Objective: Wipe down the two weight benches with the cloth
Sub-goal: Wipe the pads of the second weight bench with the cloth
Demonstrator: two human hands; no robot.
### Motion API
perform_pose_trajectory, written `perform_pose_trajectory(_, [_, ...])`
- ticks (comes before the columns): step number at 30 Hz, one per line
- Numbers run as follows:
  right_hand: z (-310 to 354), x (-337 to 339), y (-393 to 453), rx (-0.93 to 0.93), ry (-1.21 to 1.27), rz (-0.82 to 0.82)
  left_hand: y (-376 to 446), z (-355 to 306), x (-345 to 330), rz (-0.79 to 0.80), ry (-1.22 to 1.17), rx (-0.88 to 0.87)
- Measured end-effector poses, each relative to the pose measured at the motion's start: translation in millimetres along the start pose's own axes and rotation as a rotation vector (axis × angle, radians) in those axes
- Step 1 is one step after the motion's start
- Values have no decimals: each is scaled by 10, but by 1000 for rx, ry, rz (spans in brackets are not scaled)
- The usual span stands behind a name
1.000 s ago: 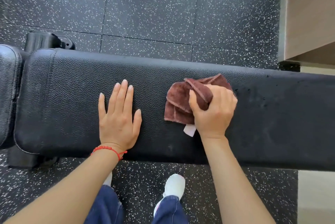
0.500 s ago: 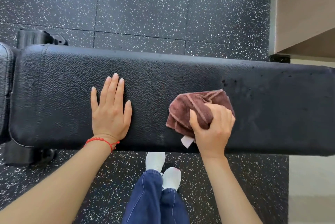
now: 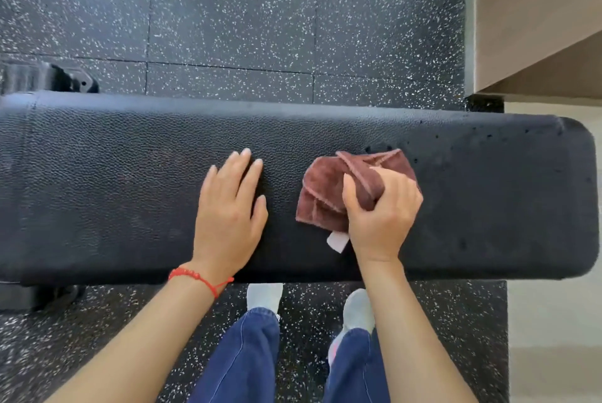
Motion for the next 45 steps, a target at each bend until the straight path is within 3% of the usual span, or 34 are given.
perform_pose_trajectory(4, [-192, -76, 538, -1, -43, -33, 173, -525, -210, 9, -24, -92])
perform_pose_trajectory(8, [-257, -90, 610, 10, -28, -6, 234, -628, -386, 23, 38, -79])
perform_pose_trajectory(22, [-509, 436, -651, 32, 55, 149, 228, -605, -445, -7, 84, -82])
perform_pose_trajectory(29, [-561, 364, -285, 37, 61, 95, 227, -607, -448, -11, 94, -78])
perform_pose_trajectory(36, [-865, 231, 730, 15, -11, 24, 232, -633, -422, -8, 76, -34])
perform_pose_trajectory(40, [-949, 240, 728, 51, 24, 57, 289, -869, -379, -87, -7, 100])
perform_pose_trajectory(45, [-1051, 362, 480, 44, 38, 87, 488, -1485, -549, -48, -92, 20])
Point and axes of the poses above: each hand's wrist, its own y-axis towards the middle knuckle, its own x-axis out of the back of the hand, z = x × y, the point moved 6 cm from there along y, towards the middle knuckle, and after that the axes turned 11 degrees about z, right-handed, at the moved point
